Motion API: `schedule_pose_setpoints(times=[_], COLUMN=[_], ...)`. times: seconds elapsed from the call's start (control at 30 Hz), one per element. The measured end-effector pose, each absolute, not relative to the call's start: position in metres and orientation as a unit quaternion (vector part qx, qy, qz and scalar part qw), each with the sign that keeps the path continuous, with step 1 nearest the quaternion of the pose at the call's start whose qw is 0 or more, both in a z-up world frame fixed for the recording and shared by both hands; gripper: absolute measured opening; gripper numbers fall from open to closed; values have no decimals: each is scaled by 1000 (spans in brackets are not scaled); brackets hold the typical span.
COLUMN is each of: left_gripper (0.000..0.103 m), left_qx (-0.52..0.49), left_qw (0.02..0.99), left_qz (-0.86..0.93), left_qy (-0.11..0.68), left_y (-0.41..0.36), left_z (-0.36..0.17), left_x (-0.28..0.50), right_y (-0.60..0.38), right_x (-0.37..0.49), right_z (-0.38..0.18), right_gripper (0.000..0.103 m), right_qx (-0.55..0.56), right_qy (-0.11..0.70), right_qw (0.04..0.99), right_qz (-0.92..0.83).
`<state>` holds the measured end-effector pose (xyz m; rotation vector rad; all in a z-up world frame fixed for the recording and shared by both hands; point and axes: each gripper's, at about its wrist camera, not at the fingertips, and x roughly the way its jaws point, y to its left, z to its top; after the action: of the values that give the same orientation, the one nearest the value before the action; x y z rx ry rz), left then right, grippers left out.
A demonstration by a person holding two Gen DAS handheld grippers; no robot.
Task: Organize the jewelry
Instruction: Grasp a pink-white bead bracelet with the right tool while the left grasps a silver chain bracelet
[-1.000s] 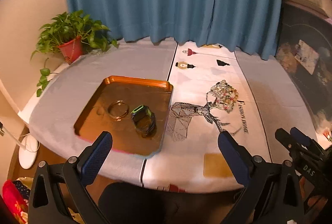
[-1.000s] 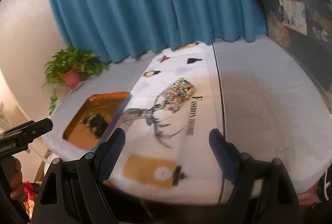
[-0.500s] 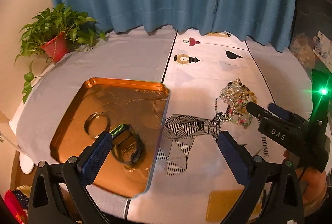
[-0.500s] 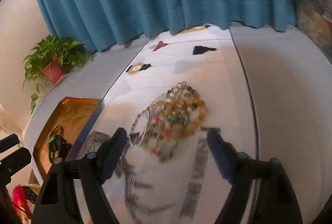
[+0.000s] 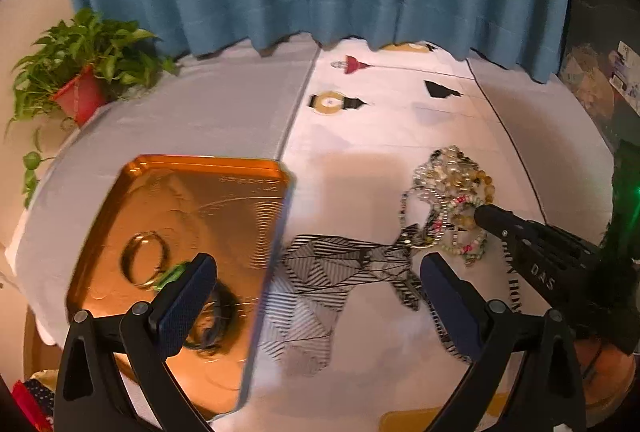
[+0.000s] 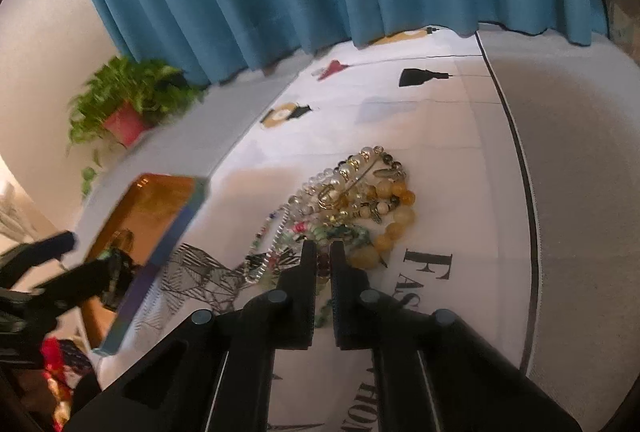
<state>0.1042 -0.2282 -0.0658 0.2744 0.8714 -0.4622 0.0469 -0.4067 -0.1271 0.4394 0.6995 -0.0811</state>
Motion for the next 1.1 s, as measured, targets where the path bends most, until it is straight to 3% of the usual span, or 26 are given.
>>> schedule_pose_setpoints(times=[0.53, 0.63, 0.77, 1.03, 1.1], left_gripper=[101, 95, 66, 43, 25], left_qx=[164, 173, 175, 176, 179], left_qw=[826, 817, 802, 789, 789], left_qz=[-302, -313, -321, -329, -333], left_qy=[447, 452, 472, 488, 485], left_y=[-305, -312, -317, -322, -324], left_z=[-94, -101, -111, -123, -124], left_x=[116, 118, 126, 133, 133], right_y=[-455, -460, -463, -464, -464], right_x=[4, 2, 0, 0, 0], right_z=[-105, -106, -107, -108, -108], right_gripper=[7, 7, 7, 7, 7], right_qx=[235, 238, 240, 242, 242], right_qy=[292, 291, 291, 293, 293], right_qw=[924, 924, 923, 922, 922], right_qz=[-73, -74, -74, -73, -72])
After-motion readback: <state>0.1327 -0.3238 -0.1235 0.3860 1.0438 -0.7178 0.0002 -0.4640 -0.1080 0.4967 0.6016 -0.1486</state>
